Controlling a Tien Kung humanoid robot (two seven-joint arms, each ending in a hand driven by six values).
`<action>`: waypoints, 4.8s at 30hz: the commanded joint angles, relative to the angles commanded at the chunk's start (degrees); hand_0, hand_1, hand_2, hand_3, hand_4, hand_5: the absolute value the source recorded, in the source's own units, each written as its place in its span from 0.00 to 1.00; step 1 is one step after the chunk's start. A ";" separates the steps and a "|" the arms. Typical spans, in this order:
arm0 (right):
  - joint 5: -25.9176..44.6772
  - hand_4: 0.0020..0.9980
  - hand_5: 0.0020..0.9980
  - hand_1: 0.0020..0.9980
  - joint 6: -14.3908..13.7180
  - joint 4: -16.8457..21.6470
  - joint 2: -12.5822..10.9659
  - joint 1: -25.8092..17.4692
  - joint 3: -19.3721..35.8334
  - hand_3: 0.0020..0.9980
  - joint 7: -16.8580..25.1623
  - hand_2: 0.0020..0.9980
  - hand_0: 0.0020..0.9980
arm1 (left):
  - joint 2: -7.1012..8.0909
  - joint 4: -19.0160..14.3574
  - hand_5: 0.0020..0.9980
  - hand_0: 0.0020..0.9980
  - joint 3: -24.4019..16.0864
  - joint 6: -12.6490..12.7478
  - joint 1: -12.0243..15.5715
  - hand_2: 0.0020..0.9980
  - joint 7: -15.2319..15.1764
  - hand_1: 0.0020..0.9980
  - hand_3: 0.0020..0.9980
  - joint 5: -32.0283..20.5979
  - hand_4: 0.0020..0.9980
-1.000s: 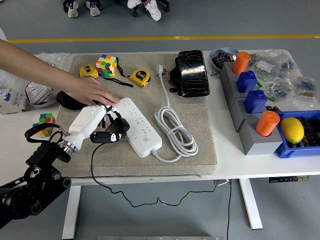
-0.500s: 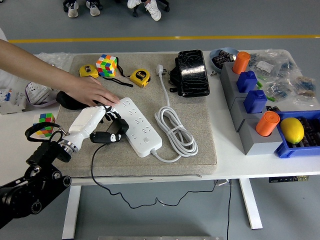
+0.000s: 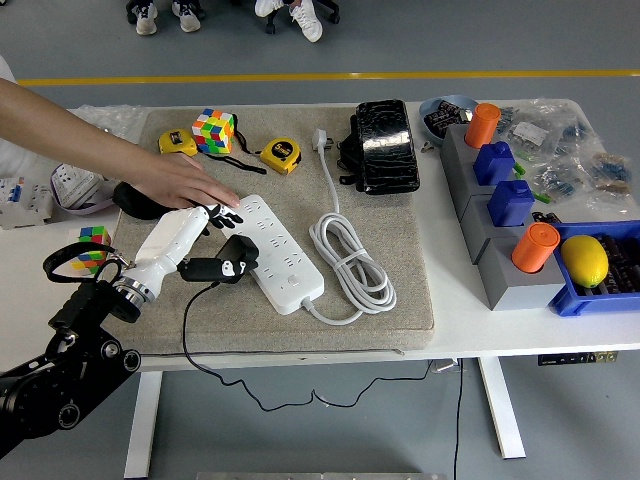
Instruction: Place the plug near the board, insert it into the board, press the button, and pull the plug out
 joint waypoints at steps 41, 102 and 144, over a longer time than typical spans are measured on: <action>-2.16 0.84 0.37 0.56 -0.15 0.34 0.18 -0.48 2.17 0.51 0.68 0.56 0.48 | 2.17 -5.98 0.49 0.51 2.50 4.78 5.40 0.66 -0.09 0.66 0.61 3.55 0.99; -3.49 0.84 0.37 0.55 -0.56 0.58 0.48 -0.71 4.67 0.51 1.84 0.55 0.48 | 1.81 -13.86 0.50 0.50 2.91 2.27 1.56 0.64 2.42 0.65 0.59 0.59 0.99; -3.27 0.84 0.37 0.55 -0.09 0.66 0.33 -0.79 4.04 0.51 1.47 0.54 0.48 | 1.65 -24.97 0.00 0.06 3.70 -34.98 -0.65 0.16 30.48 0.10 0.88 -8.40 0.75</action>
